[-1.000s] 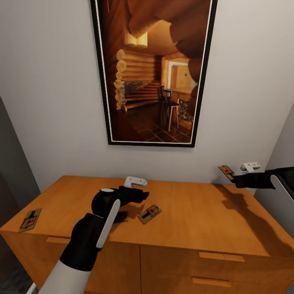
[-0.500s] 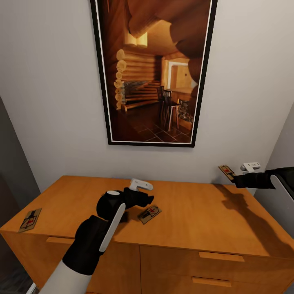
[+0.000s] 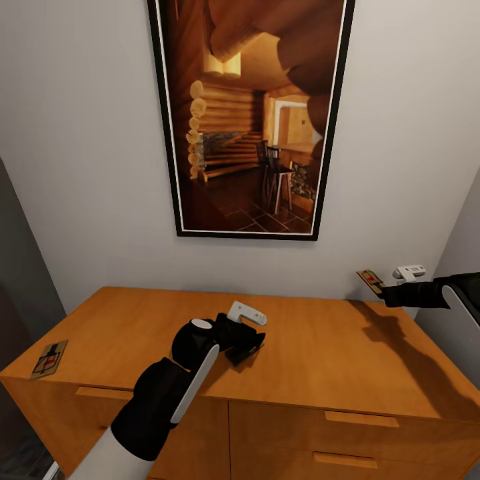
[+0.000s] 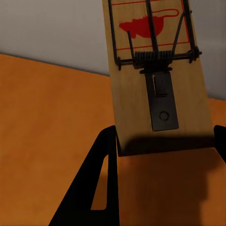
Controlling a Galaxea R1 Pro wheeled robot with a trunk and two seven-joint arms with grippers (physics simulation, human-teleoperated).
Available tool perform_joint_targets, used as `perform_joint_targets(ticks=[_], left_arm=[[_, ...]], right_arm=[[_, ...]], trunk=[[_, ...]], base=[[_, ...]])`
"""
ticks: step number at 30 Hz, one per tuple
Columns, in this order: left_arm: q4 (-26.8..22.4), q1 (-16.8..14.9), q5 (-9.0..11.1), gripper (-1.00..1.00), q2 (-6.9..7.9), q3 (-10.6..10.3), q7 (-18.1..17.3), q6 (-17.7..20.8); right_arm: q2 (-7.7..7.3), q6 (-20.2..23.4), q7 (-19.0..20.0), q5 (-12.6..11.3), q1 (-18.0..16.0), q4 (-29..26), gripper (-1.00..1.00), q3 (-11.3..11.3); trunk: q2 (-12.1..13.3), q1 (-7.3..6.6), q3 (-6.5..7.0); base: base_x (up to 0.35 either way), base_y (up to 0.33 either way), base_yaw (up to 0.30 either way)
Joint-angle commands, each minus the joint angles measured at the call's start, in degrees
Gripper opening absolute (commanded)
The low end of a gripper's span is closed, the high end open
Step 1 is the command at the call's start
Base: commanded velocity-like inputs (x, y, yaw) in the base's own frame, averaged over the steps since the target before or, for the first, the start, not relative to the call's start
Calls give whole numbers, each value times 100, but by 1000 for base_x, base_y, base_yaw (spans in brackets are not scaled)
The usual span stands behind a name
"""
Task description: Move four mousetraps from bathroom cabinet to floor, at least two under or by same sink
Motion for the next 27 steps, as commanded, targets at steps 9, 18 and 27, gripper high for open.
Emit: perform_joint_targets(ticks=[9, 18, 27], left_arm=[[-36, -5, -48, 100, 215, 20, -145, 178], [-59, -5, -78, 100, 417, 24, -272, 229], [-61, -45, -79, 100, 763, 35, -1181, 235]], right_arm=[[0, 13, 49, 48, -7, -2, -100, 8], [4, 13, 47, 48, -7, -2, -100, 35], [4, 13, 42, 48, -7, -2, -100, 53]], trunk=[[-4, 0, -7], [-4, 0, -7], [-4, 0, -7]], base=[[0, 0, 0], [0, 0, 0], [0, 0, 0]])
